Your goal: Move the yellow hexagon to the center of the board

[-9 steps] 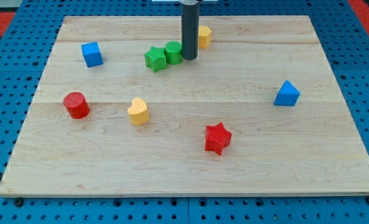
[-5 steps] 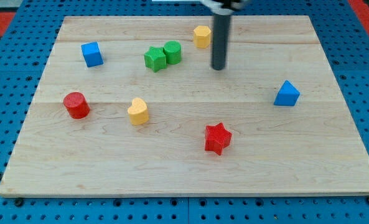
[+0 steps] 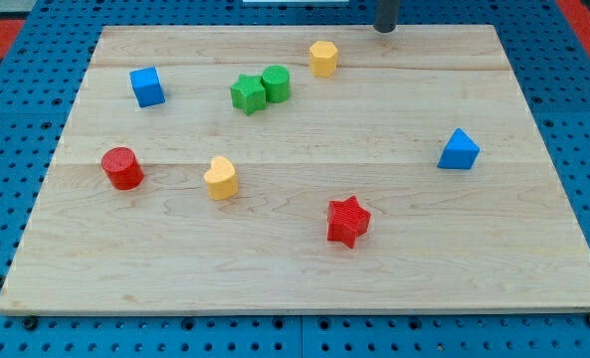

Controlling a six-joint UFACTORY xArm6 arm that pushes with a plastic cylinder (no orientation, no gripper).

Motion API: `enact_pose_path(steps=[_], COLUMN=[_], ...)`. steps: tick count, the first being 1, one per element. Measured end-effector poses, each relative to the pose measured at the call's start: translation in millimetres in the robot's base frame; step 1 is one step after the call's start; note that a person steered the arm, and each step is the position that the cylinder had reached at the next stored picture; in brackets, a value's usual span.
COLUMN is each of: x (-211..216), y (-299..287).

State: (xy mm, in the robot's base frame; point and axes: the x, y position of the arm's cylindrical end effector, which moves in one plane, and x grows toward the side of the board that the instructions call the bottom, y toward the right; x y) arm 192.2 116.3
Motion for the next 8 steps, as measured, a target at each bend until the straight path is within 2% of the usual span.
enact_pose_path(steps=[1, 3, 4, 6, 7, 8], x=[0, 11, 11, 108, 111, 160], y=[-17, -96, -96, -68, -68, -69])
